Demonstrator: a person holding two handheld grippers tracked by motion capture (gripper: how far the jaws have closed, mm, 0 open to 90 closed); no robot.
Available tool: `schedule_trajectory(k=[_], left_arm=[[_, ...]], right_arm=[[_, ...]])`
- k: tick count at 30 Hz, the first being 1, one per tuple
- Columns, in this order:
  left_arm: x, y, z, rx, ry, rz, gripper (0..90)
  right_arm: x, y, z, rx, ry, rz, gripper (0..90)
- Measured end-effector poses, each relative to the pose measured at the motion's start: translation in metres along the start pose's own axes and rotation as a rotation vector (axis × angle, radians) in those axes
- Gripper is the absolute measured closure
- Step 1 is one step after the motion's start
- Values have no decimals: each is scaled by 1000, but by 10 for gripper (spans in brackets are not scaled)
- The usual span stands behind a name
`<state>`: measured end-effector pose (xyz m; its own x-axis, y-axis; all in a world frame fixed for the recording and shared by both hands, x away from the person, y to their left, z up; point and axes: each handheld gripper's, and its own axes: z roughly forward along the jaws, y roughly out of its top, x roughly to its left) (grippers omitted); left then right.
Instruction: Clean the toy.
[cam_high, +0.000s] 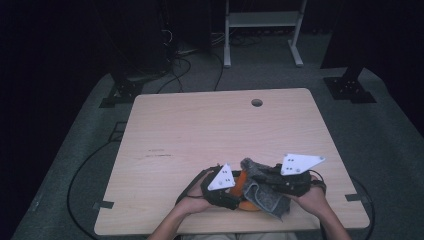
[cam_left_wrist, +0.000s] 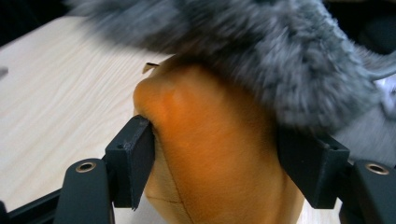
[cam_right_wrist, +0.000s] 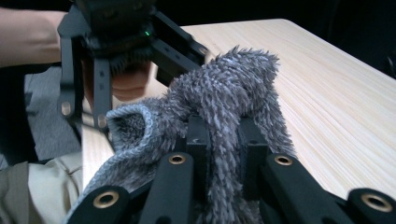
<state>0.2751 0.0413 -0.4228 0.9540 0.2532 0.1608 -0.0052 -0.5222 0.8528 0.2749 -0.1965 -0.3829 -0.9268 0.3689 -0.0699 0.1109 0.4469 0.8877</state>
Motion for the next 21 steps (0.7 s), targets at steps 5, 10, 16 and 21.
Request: schedule_trajectory(k=[5, 10, 16, 21], left_arm=[[4, -6, -3, -1, 0, -8, 319], [15, -15, -6, 3, -2, -48, 311], [25, -20, -5, -8, -65, -228, 191], [29, -16, -4, -23, -117, -374, 116]], right_arm=[[-6, -4, 6, 6, 17, 19, 778], [-36, -40, -12, 44, -61, 137, 777], [-38, -55, -14, 42, -48, 196, 777], [-33, -54, -13, 23, -39, 200, 777]])
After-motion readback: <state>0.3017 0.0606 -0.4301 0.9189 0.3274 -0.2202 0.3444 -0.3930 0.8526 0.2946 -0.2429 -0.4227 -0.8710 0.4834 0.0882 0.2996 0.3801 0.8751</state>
